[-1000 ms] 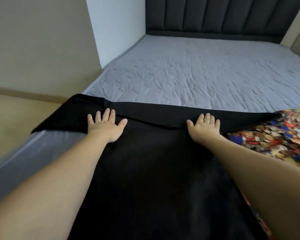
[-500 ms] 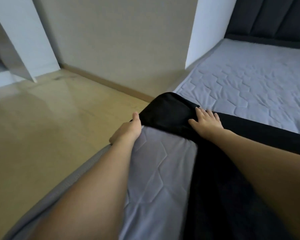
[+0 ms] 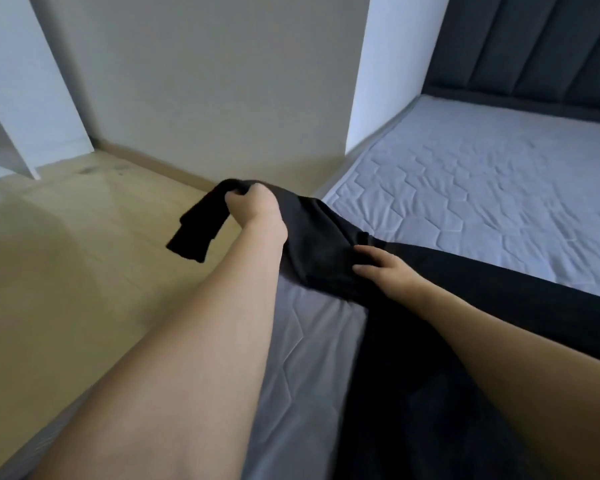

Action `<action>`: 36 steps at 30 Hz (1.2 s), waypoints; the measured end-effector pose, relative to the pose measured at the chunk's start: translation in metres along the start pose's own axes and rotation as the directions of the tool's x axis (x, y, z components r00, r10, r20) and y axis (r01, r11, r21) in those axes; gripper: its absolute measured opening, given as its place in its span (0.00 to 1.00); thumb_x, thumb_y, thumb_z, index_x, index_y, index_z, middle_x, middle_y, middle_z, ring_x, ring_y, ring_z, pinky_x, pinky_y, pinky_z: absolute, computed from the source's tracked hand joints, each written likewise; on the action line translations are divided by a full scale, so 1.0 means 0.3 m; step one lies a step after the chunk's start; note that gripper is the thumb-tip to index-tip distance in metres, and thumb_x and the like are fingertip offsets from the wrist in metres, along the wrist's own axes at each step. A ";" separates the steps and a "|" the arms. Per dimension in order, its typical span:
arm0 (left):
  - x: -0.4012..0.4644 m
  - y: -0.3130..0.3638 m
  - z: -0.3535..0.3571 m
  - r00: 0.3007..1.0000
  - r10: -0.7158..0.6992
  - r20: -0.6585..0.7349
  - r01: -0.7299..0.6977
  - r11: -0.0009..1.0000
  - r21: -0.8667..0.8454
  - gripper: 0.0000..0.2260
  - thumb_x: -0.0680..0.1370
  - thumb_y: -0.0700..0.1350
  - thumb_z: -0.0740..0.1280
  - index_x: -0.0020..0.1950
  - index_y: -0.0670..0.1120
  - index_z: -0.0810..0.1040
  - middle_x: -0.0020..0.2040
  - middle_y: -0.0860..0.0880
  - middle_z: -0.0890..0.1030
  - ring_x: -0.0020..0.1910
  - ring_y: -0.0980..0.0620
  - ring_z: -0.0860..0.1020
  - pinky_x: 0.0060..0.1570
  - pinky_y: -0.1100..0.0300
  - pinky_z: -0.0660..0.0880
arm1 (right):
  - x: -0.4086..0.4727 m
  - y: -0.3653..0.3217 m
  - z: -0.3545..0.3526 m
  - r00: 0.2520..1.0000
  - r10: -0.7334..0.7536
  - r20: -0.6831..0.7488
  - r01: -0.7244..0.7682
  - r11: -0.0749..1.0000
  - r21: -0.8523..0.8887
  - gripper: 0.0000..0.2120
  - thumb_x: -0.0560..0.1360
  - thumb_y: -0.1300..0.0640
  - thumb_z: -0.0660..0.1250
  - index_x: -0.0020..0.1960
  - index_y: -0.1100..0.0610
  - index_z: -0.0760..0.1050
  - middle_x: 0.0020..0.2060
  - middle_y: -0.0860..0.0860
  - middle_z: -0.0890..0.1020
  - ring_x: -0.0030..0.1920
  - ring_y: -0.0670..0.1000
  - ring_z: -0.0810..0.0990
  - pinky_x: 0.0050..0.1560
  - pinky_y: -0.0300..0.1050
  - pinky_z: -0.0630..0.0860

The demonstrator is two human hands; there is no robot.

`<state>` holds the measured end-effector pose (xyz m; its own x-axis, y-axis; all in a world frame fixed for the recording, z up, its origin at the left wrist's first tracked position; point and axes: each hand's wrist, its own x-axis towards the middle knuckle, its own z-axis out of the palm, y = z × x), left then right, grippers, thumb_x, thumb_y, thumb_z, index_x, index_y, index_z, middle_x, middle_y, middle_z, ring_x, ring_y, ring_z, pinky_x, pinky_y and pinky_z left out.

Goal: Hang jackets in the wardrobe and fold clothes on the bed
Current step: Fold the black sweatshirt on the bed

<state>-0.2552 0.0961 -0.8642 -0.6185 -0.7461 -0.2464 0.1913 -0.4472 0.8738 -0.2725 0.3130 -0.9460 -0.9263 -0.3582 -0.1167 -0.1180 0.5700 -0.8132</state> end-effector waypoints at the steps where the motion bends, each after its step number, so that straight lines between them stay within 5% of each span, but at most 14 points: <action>1: -0.051 -0.002 0.045 0.988 0.144 0.063 -0.147 0.988 0.050 0.20 0.80 0.33 0.54 0.72 0.39 0.64 0.68 0.42 0.71 0.68 0.44 0.71 0.57 0.59 0.67 | -0.043 -0.008 -0.048 0.999 0.049 -0.008 -0.044 0.955 0.294 0.13 0.79 0.53 0.65 0.62 0.50 0.78 0.66 0.51 0.77 0.65 0.50 0.75 0.70 0.49 0.68; 4: -0.269 -0.070 0.164 0.799 0.456 0.392 -0.577 0.765 0.288 0.20 0.79 0.34 0.56 0.71 0.44 0.64 0.63 0.47 0.73 0.61 0.49 0.73 0.53 0.63 0.67 | -0.187 0.033 -0.266 0.962 0.248 -0.114 -0.073 0.637 0.767 0.17 0.82 0.49 0.56 0.54 0.58 0.78 0.59 0.57 0.81 0.56 0.53 0.81 0.57 0.49 0.75; 7: -0.483 -0.224 0.198 0.421 0.475 0.773 -0.894 0.359 0.267 0.16 0.78 0.35 0.59 0.65 0.44 0.65 0.56 0.43 0.78 0.56 0.43 0.77 0.52 0.53 0.73 | -0.378 0.167 -0.531 0.867 0.454 -0.204 0.050 0.328 0.943 0.30 0.81 0.38 0.47 0.63 0.62 0.72 0.60 0.61 0.79 0.58 0.62 0.78 0.58 0.59 0.74; 9: -0.614 -0.366 0.194 0.151 0.200 0.968 -0.986 0.104 0.132 0.17 0.75 0.33 0.59 0.63 0.44 0.66 0.60 0.44 0.76 0.63 0.43 0.74 0.68 0.47 0.66 | -0.530 0.268 -0.679 0.809 0.543 -0.224 0.147 0.183 0.972 0.38 0.78 0.32 0.44 0.69 0.61 0.67 0.61 0.63 0.77 0.59 0.66 0.77 0.57 0.64 0.73; 11: -0.709 -0.486 0.169 0.025 -0.309 0.951 -0.999 -0.032 0.016 0.22 0.73 0.34 0.59 0.66 0.46 0.65 0.70 0.48 0.68 0.75 0.49 0.61 0.76 0.39 0.47 | -0.657 0.358 -0.780 0.760 0.612 -0.220 0.177 0.131 0.975 0.44 0.73 0.26 0.45 0.74 0.60 0.62 0.63 0.65 0.76 0.59 0.69 0.76 0.53 0.68 0.73; 13: -0.733 -0.549 0.164 0.067 -0.541 0.839 -0.998 -0.033 0.058 0.18 0.71 0.37 0.60 0.60 0.49 0.67 0.73 0.51 0.63 0.77 0.51 0.53 0.74 0.36 0.38 | -0.725 0.422 -0.832 0.722 0.665 -0.190 0.122 0.148 0.981 0.49 0.69 0.22 0.48 0.76 0.57 0.59 0.64 0.65 0.75 0.59 0.71 0.74 0.48 0.71 0.71; 17: -0.704 -0.519 0.230 0.238 -0.433 0.869 -0.942 0.117 0.316 0.07 0.75 0.51 0.59 0.52 0.53 0.72 0.68 0.55 0.68 0.74 0.51 0.58 0.73 0.40 0.35 | -0.709 0.461 -0.835 0.670 0.725 -0.160 -0.120 0.319 0.940 0.39 0.72 0.30 0.62 0.67 0.61 0.67 0.51 0.61 0.79 0.46 0.61 0.81 0.42 0.56 0.77; 20: -0.639 -0.499 0.244 0.423 -0.266 0.866 -0.906 -0.103 0.410 0.18 0.79 0.58 0.53 0.67 0.56 0.70 0.78 0.53 0.55 0.78 0.49 0.47 0.72 0.39 0.34 | -0.629 0.448 -0.782 0.666 0.677 -0.313 -0.398 0.678 0.619 0.19 0.74 0.51 0.71 0.59 0.61 0.74 0.43 0.57 0.80 0.37 0.56 0.80 0.37 0.47 0.78; 22: -0.592 -0.500 0.226 0.538 -0.212 0.816 -0.826 -0.327 0.460 0.26 0.79 0.59 0.50 0.77 0.54 0.60 0.81 0.49 0.47 0.79 0.44 0.41 0.71 0.36 0.32 | -0.575 0.449 -0.764 0.714 0.474 -0.516 -0.493 0.863 0.110 0.13 0.74 0.64 0.67 0.58 0.57 0.76 0.48 0.57 0.80 0.41 0.54 0.78 0.42 0.45 0.75; 24: -0.568 -0.511 0.209 0.654 -0.233 0.720 -0.739 -0.400 0.542 0.30 0.79 0.62 0.46 0.80 0.55 0.49 0.80 0.46 0.40 0.77 0.40 0.36 0.69 0.33 0.30 | -0.545 0.438 -0.769 0.798 0.251 -0.548 -0.453 0.849 -0.272 0.13 0.73 0.67 0.61 0.51 0.54 0.78 0.52 0.56 0.81 0.44 0.53 0.76 0.45 0.43 0.72; 26: -0.574 -0.543 0.196 0.720 -0.276 0.637 -0.691 -0.371 0.621 0.32 0.78 0.67 0.43 0.80 0.57 0.41 0.80 0.47 0.36 0.76 0.38 0.32 0.66 0.30 0.28 | -0.523 0.437 -0.795 0.808 0.201 -0.554 -0.456 0.809 -0.371 0.12 0.73 0.65 0.60 0.52 0.56 0.77 0.53 0.57 0.80 0.44 0.54 0.74 0.45 0.44 0.70; 29: -0.610 -0.606 0.160 0.733 -0.269 0.625 -0.680 -0.327 0.656 0.35 0.76 0.71 0.40 0.78 0.57 0.35 0.78 0.47 0.31 0.74 0.38 0.28 0.58 0.27 0.25 | -0.522 0.419 -0.805 0.714 0.458 -0.529 -0.651 0.713 -0.260 0.18 0.75 0.47 0.65 0.57 0.60 0.72 0.54 0.58 0.77 0.41 0.57 0.74 0.40 0.45 0.72; 32: -0.619 -0.634 0.139 0.735 -0.210 0.645 -0.675 -0.323 0.664 0.39 0.73 0.74 0.38 0.78 0.56 0.34 0.78 0.46 0.30 0.73 0.37 0.27 0.56 0.25 0.25 | -0.554 0.376 -0.800 0.584 0.764 -0.274 -0.806 0.585 -0.086 0.28 0.70 0.32 0.66 0.50 0.58 0.75 0.43 0.56 0.80 0.36 0.56 0.78 0.34 0.44 0.76; 36: -0.637 -0.612 0.150 0.720 -0.334 0.608 -0.694 -0.326 0.642 0.51 0.59 0.83 0.37 0.75 0.58 0.28 0.75 0.49 0.25 0.71 0.38 0.23 0.50 0.23 0.23 | -0.602 0.359 -0.836 0.586 0.809 -0.051 -0.799 0.587 0.134 0.09 0.76 0.61 0.64 0.54 0.64 0.75 0.40 0.60 0.80 0.37 0.58 0.78 0.34 0.48 0.78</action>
<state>-0.2062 0.3430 -0.9587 -0.9728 -0.0875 -0.2144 -0.1224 0.9803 0.1553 -0.2076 0.6245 -0.8695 -0.6563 0.2887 -0.6970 0.7183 0.5217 -0.4602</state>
